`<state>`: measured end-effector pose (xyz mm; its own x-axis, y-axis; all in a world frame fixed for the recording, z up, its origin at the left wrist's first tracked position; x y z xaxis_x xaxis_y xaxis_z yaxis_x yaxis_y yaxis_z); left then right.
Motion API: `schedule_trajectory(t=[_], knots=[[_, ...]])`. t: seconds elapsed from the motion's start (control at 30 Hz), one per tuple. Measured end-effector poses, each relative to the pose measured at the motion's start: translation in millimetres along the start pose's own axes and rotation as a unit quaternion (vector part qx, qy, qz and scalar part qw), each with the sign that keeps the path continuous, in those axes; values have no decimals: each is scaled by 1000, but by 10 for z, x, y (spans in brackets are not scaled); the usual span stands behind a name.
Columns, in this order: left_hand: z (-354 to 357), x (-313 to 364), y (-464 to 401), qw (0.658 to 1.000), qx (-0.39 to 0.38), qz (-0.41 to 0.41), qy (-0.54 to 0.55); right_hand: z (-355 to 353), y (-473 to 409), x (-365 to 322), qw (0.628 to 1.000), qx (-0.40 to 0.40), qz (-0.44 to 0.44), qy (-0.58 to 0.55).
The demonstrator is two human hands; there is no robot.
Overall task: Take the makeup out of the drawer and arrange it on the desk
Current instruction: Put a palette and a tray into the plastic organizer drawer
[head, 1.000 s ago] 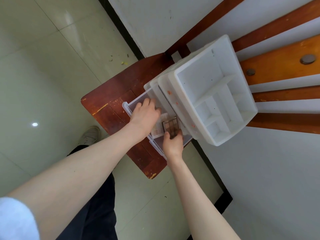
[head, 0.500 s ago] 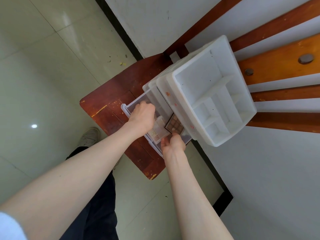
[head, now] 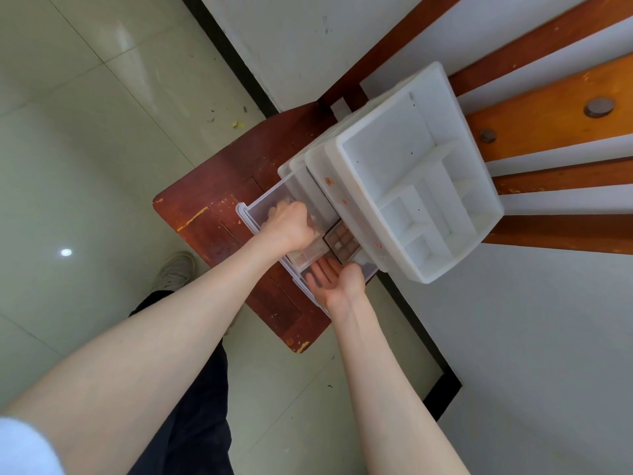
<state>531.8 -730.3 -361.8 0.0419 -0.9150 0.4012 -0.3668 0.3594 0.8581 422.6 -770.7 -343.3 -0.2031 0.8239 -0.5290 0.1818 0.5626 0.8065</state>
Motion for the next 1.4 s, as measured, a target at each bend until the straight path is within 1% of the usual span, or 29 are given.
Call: schedule_trajectory(t=[0.1, 0.2, 0.3, 0.4, 0.53, 0.67, 0.83, 0.93, 1.03, 1.1, 1.13, 1.17, 1.27, 1.3, 1.33, 1.4], knots=[[11, 8, 41, 1000, -2, 9, 26, 3, -13, 12, 999, 3, 26, -39], [15, -17, 70, 999, 20, 14, 40, -21, -45, 24, 989, 33, 60, -128], [-6, -55, 102, 997, 42, 33, 53, -52, -93, -25, 965, 55, 93, -237], [-62, -116, 146, 994, 43, 45, 89, -58, -122, -86, 934, 62, 119, -331], [-159, -189, 199, 988, 49, 48, 139, -21, -136, -89, 905, 71, 125, -400], [-250, -255, 272, 982, 71, 56, 166, 18, -105, -55, 906, 79, 100, -404], [-301, -435, 397, 963, 54, 70, 253, -8, 67, -17, 932, 34, 89, -349], [-311, -559, 514, 948, 36, 59, 312, -107, 262, 14, 952, 16, 80, -295], [-322, -690, 609, 917, 12, 10, 399, -297, 445, 77, 964, 13, 79, -253], [-328, -762, 661, 897, -1, -20, 441, -449, 532, 113, 964, 30, 94, -249], [-324, -792, 683, 882, -15, -34, 470, -531, 554, 129, 959, 45, 103, -261], [-316, -817, 696, 859, -34, -48, 508, -610, 564, 149, 952, 59, 111, -279], [-294, -810, 682, 764, -94, -91, 632, -765, 555, 191, 928, 85, 133, -337], [-290, -784, 662, 740, -104, -102, 657, -777, 541, 194, 919, 89, 137, -359], [-284, -750, 637, 722, -109, -109, 675, -772, 521, 191, 908, 88, 137, -387], [-275, -676, 597, 703, -113, -105, 694, -738, 480, 180, 881, 83, 139, -445]])
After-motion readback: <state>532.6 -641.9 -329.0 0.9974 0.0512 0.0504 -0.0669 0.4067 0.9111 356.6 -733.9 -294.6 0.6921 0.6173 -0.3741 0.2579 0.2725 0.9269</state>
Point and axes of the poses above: each hand's wrist, its own y-axis away from the middle knuckle, its own z-axis out of the palm, x = y × z, the point moved 1 cm from there along -y, towards the middle knuckle, and after that the axes turned 14 degrees about -z, right-handed, at the moved point
